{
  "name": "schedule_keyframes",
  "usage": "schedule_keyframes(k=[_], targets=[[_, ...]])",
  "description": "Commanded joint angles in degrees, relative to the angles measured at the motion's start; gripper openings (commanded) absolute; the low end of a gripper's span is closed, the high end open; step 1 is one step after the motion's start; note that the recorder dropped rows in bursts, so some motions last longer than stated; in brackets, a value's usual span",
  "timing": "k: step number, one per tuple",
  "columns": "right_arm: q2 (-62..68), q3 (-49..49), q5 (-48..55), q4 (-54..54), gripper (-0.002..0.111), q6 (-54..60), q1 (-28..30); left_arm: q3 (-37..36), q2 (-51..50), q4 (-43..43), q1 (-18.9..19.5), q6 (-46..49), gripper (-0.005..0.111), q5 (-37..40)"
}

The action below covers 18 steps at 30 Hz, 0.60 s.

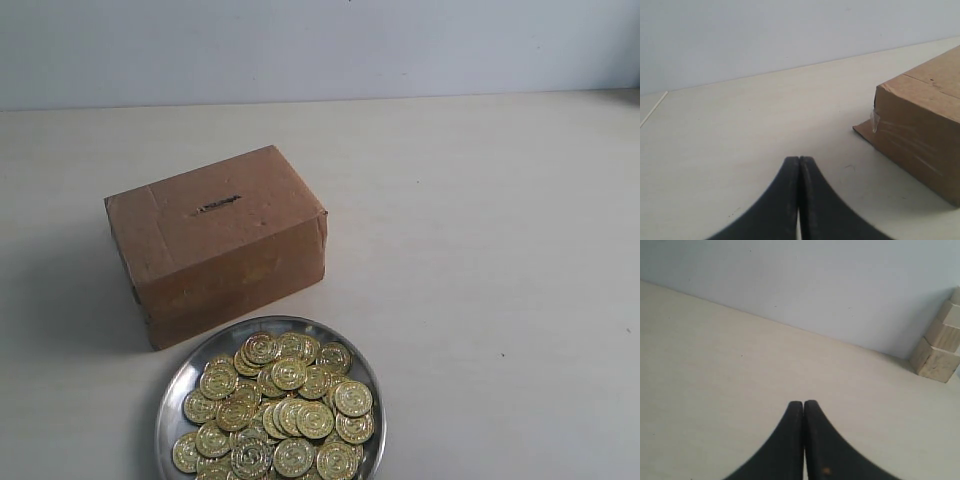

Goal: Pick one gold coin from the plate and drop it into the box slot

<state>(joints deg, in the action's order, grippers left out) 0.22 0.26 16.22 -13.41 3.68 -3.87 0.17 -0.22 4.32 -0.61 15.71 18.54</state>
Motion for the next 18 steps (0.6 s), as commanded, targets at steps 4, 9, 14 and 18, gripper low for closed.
schedule_keyframes(k=[4,9,14,18], targets=[[-0.22,-0.26,-0.04,-0.03,0.000,-9.71,0.34,-0.17,0.22,0.78,0.01,-0.46,0.000,-0.05],[-0.22,-0.26,-0.04,-0.03,0.000,-9.71,0.34,-0.17,0.22,0.78,0.01,-0.46,0.000,-0.05],[-0.22,-0.26,-0.04,-0.03,0.000,-9.71,0.34,-0.17,0.22,0.78,0.01,-0.46,0.000,0.05],[-0.22,-0.26,-0.04,-0.03,0.000,-9.71,0.34,-0.17,0.22,0.78,0.01,-0.46,0.000,0.06]])
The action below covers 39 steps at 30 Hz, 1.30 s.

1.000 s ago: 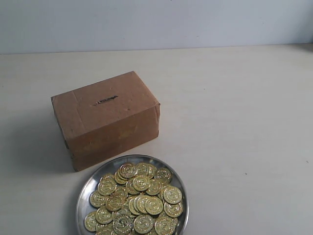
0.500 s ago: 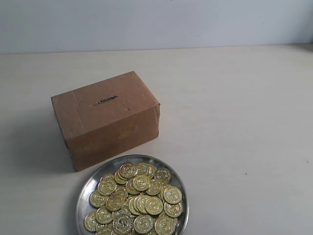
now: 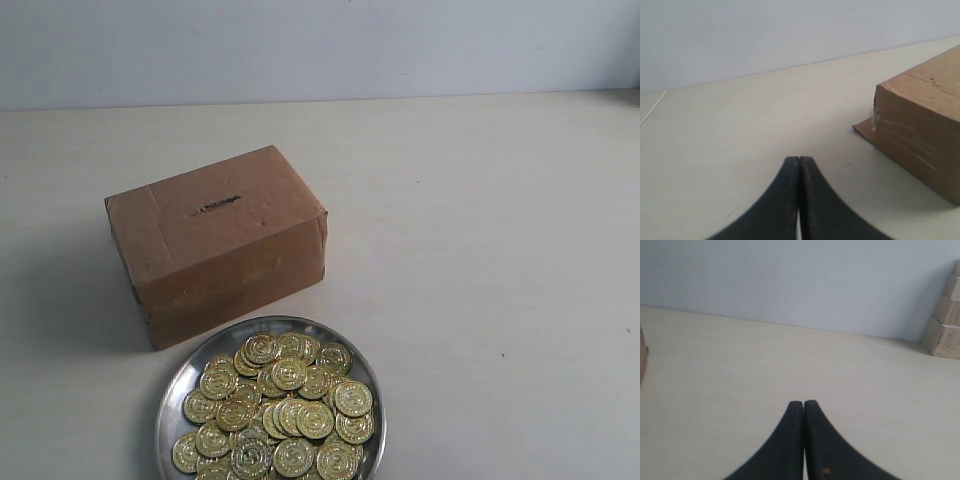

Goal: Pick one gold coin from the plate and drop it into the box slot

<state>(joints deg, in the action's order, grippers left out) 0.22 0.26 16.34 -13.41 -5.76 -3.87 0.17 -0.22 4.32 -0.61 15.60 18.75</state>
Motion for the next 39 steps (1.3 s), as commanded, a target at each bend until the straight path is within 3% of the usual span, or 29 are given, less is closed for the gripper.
schedule_keyframes(k=[1,39], targets=[[-0.22,-0.26,-0.16,-0.03,0.000,-0.27,0.34,-0.17,0.22,0.78,0.11,-0.35,0.000,-0.15],[-0.22,-0.26,0.36,-0.03,0.000,-0.27,0.34,-0.17,0.22,0.68,0.68,-0.35,0.000,1.69]])
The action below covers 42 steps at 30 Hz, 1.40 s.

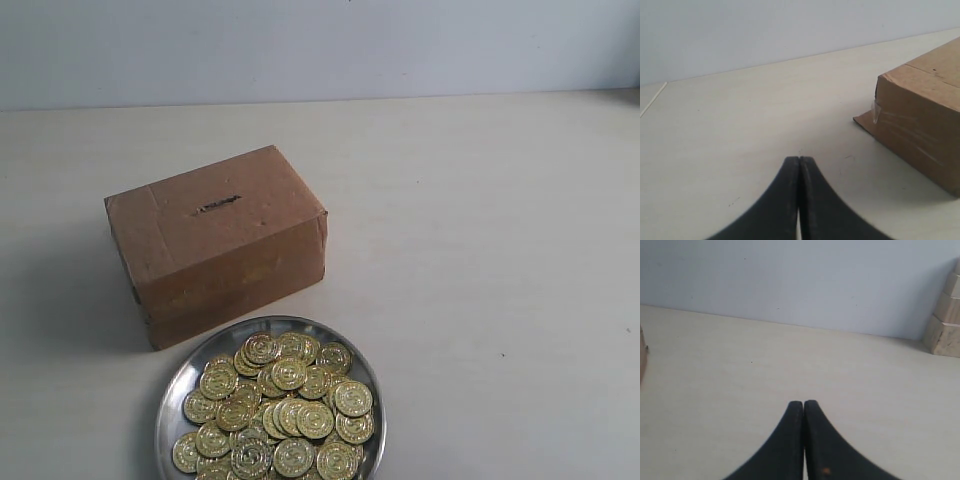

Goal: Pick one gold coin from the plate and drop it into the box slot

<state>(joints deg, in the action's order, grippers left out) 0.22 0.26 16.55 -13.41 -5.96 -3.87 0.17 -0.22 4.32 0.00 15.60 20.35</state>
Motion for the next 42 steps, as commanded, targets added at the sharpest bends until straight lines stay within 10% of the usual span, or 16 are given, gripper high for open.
schedule_keyframes(k=[1,42], targets=[[-0.22,-0.26,0.16,-0.03,0.000,-0.07,0.34,-0.17,0.22,0.68,0.07,-0.35,0.000,0.08],[-0.22,-0.26,0.05,-0.03,0.000,-0.07,0.34,-0.17,0.22,0.68,0.07,-2.57,0.000,0.05]])
